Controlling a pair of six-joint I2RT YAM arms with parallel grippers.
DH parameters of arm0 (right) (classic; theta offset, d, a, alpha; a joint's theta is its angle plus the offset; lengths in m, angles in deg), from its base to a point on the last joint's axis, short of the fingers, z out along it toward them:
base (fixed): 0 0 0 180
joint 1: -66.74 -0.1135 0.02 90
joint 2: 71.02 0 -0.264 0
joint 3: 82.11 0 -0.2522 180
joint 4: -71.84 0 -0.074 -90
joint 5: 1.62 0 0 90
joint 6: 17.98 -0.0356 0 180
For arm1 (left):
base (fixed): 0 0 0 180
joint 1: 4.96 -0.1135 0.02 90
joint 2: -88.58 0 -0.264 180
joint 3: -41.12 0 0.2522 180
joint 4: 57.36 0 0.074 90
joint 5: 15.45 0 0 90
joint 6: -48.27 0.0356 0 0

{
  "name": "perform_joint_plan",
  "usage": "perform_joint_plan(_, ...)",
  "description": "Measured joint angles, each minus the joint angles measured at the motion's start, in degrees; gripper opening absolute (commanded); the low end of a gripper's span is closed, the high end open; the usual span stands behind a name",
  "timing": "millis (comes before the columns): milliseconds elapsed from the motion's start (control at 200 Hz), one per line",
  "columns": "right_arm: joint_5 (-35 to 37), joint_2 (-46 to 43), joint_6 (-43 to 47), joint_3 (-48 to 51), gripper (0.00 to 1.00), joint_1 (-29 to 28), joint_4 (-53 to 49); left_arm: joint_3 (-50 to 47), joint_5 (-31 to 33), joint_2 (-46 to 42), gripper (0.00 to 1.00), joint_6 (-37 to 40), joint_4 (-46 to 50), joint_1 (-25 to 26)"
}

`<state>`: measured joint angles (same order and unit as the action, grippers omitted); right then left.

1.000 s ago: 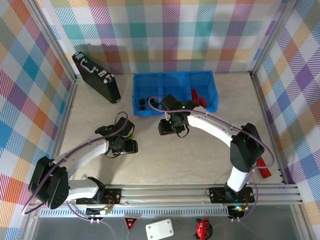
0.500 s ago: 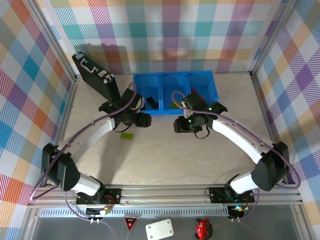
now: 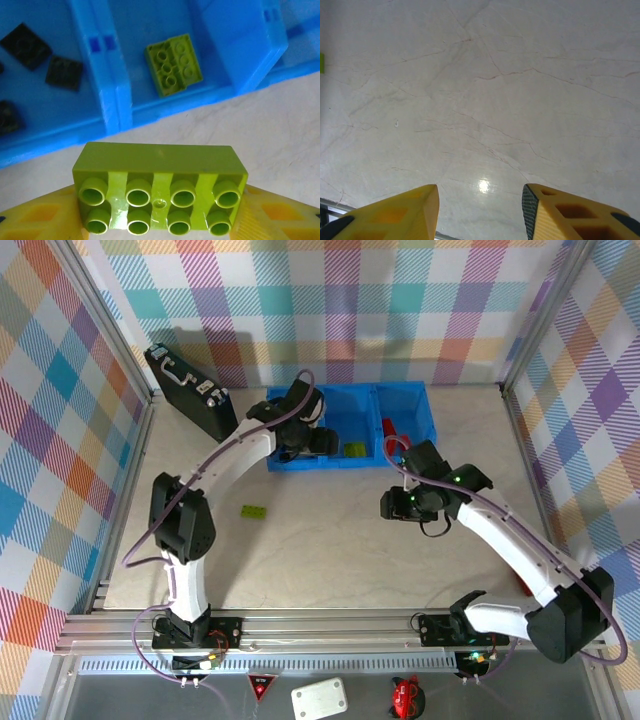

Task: Sort the legos into containers by color
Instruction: Place the lego in the container.

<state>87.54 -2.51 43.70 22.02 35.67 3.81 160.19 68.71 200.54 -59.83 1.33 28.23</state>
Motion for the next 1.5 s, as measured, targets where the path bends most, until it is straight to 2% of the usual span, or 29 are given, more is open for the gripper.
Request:
perform_joint_plan(220,0.7,-1.9,-0.4,0.4,0.49,0.4,-0.5,11.8,0.0,9.5,0.52,-2.1,-1.0,0.7)
perform_joint_plan(470,1.4,-3.4,-0.4,0.9,0.49,0.7,-0.9,15.1,3.1,15.1,0.52,-4.2,-7.9,2.1)
perform_joint_plan(780,1.9,-4.4,-0.9,2.3,0.49,0.7,-1.5,14.6,16.5,19.0,0.52,-4.9,-20.2,5.5)
perform_joint_plan(1090,2.7,-9.8,-1.2,4.1,0.49,1.2,-2.4,13.7,31.7,23.5,0.53,-4.5,-29.2,8.1)
perform_joint_plan(1500,2.2,-11.5,-1.2,8.1,0.49,1.5,-2.3,13.8,40.4,29.1,0.59,-3.4,-33.9,8.7)
